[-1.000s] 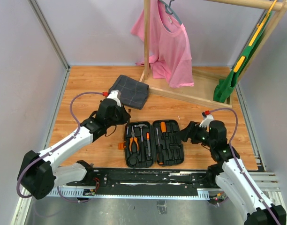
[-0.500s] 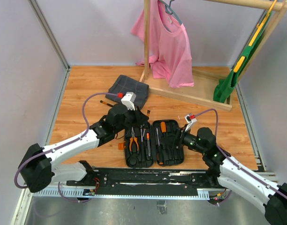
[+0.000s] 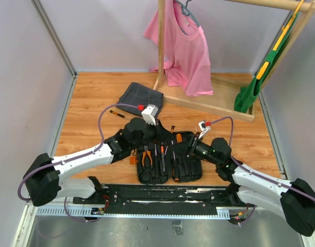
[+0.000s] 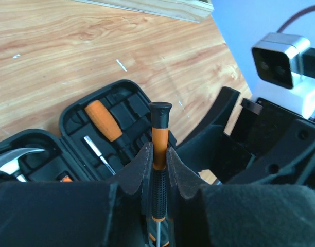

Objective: Sort the tools into containers
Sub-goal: Pick up the screwdriver from the center of the board.

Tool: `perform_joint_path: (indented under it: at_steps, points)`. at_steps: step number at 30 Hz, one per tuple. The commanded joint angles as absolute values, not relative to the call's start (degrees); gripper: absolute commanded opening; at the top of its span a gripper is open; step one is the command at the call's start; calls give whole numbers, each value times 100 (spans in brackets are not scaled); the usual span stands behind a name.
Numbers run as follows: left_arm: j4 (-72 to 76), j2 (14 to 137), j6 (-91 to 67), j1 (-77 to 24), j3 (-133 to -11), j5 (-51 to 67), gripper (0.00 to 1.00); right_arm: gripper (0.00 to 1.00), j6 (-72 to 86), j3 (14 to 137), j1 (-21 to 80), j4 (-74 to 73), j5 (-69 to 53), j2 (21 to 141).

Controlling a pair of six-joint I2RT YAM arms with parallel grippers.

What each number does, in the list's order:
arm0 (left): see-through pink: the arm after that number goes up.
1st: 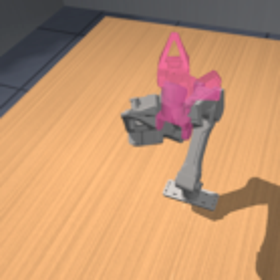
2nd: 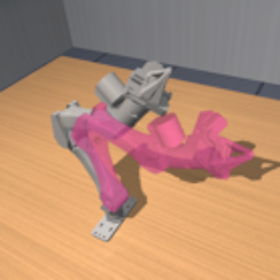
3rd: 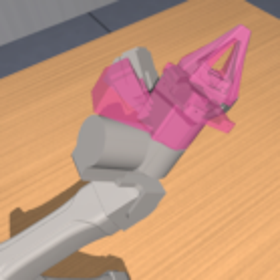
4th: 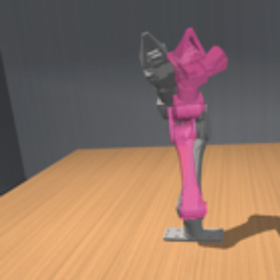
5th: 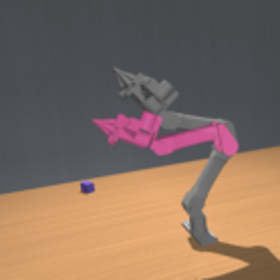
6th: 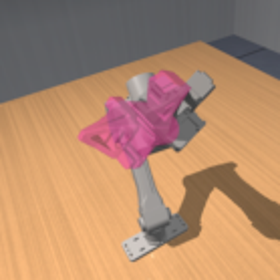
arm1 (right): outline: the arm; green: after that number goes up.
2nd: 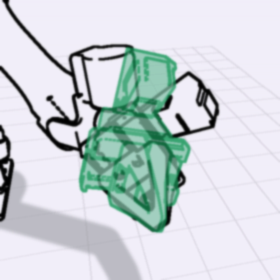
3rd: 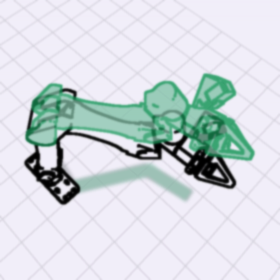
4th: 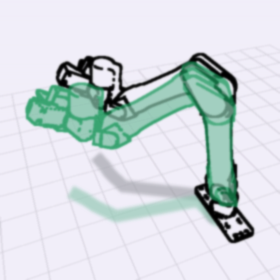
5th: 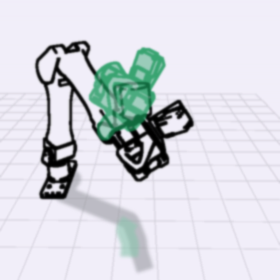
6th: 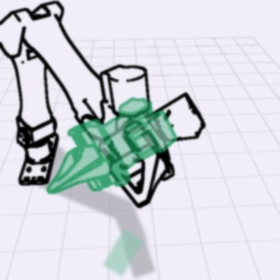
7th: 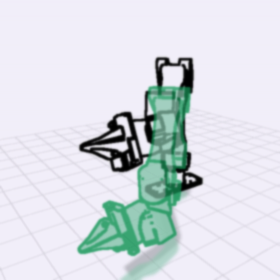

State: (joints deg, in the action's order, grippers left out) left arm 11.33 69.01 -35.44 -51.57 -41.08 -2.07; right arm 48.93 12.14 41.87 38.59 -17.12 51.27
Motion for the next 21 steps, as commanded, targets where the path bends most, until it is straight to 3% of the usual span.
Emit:
perform_joint_path:
  at_steps: [1,11,21]
  points:
    - [1468,6968,-3543,-5339,-4323,-121,10,61,5236,1222,4311,4881,-1698,5461]
    - [1561,7004,-3564,-5482,-4298,-218,10,43,5475,1293,4365,5364,-1879,5981]
    - [1561,6939,-3555,-5501,-4281,-281,12,6,5388,1283,4376,5300,-1910,5967]
